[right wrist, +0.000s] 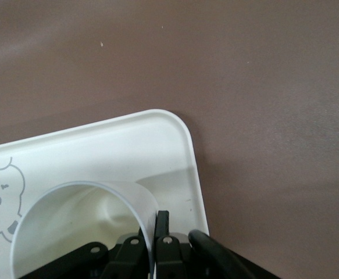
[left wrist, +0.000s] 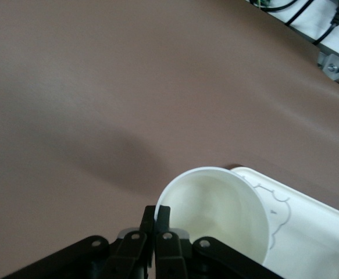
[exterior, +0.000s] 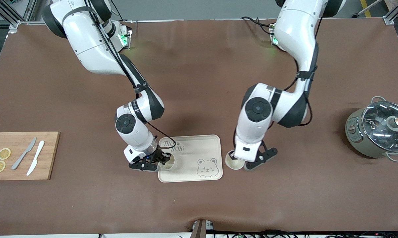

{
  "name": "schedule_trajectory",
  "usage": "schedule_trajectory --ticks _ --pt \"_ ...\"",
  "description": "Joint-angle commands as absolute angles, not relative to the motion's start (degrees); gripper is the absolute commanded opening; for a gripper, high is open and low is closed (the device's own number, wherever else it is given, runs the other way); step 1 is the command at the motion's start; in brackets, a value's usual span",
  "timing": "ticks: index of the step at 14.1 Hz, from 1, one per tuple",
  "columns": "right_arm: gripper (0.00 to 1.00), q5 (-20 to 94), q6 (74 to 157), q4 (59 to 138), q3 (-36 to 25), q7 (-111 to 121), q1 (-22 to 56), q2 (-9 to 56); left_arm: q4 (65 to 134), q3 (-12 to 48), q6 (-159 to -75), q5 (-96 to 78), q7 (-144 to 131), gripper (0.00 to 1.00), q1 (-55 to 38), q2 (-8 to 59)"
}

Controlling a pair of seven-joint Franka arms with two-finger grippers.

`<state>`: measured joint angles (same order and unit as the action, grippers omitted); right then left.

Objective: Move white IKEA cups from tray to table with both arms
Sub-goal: 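Carry the cups off the tray with the right and left grippers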

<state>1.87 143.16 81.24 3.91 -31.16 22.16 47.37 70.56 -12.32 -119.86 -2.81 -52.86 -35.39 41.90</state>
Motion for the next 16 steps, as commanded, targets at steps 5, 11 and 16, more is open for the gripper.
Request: schedule_trajectory --ticks 5,11,16 --pt "0.0 1.9 124.5 81.3 4.0 -26.3 16.8 35.7 73.2 -12.1 -116.6 -4.2 -38.4 0.0 -28.3 39.0" --pt "0.0 2.0 115.1 77.6 4.1 -10.0 8.2 34.3 74.7 -12.1 -115.8 -3.7 -25.6 0.0 -21.5 39.5" --pt "0.0 2.4 115.2 77.3 4.0 5.8 1.2 34.7 80.2 -12.1 -125.6 -3.5 -17.0 0.0 -16.9 39.8"
